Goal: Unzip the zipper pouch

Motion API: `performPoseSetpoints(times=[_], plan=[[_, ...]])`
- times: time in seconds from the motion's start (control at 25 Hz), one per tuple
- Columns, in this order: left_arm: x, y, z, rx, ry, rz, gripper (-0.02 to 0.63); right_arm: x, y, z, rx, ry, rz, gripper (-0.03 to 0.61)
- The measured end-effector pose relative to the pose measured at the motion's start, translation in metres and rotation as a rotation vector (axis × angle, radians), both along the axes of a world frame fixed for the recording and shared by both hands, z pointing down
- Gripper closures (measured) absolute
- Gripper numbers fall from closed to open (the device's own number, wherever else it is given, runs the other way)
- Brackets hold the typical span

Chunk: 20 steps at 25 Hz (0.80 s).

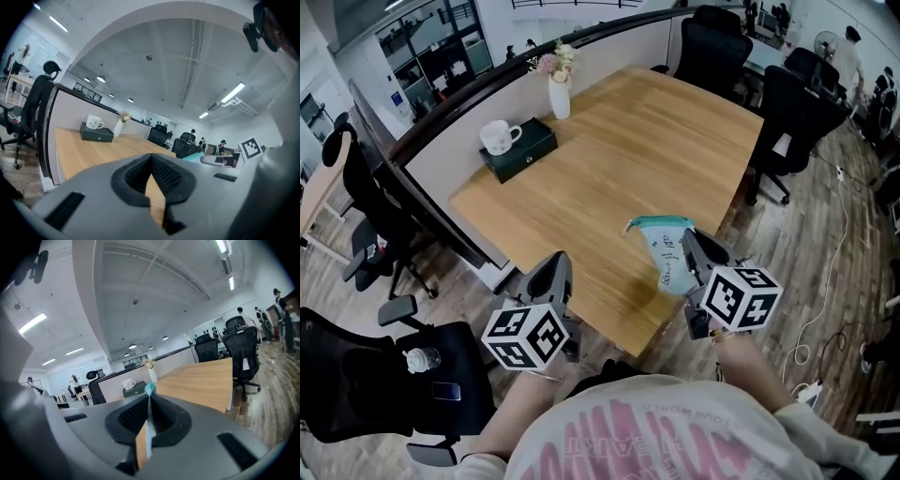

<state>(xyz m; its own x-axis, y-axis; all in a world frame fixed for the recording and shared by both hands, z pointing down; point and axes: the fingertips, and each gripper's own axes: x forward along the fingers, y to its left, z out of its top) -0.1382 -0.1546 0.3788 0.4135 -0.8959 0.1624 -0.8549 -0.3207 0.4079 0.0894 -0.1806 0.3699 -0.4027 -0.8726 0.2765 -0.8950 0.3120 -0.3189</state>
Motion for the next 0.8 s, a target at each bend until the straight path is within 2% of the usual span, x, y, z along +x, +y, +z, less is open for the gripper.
performPoseSetpoints(times=[0.8], plan=[[0.029,0.020,0.019,-0.060,-0.016,-0.036,0.612,0.029,0.007,0.019,-0.038,0.010,-0.046,0.574]])
